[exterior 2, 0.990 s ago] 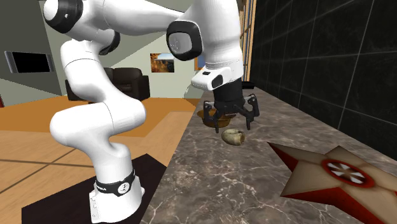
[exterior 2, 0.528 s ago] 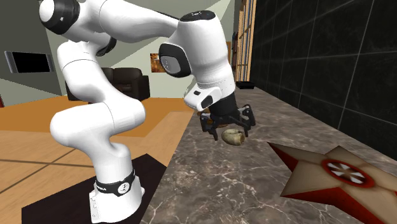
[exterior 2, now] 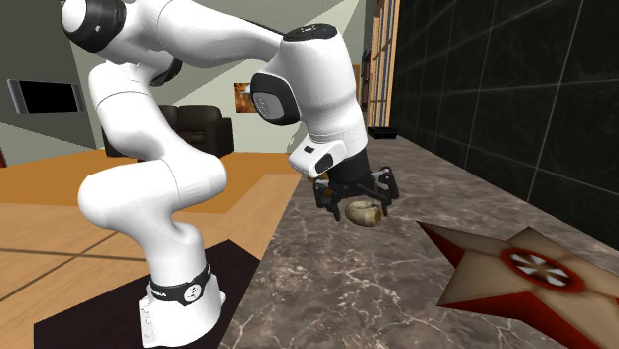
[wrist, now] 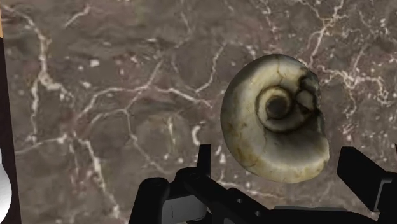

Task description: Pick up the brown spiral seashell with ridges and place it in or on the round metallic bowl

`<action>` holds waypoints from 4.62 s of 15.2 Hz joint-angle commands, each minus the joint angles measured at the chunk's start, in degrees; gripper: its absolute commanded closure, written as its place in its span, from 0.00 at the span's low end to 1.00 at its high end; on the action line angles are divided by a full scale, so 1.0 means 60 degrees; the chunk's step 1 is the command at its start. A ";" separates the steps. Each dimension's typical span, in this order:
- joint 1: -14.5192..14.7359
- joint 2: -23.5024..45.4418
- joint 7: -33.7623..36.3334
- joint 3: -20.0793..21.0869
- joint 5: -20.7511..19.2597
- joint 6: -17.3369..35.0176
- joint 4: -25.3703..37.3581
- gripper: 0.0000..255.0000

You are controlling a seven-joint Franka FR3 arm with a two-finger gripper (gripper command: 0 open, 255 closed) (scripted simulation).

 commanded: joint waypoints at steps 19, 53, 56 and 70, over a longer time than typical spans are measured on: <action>-0.0166 -0.0485 0.0588 -0.0405 -0.0630 -0.1182 0.0798 1.00; 0.1674 -0.3619 0.4222 0.1681 0.1001 -0.2528 0.0780 1.00; 0.1711 -0.3637 0.4175 0.1754 0.1086 -0.2434 0.0652 1.00; 0.2055 -0.5092 0.3799 0.5310 -0.2458 -0.2814 0.1820 0.00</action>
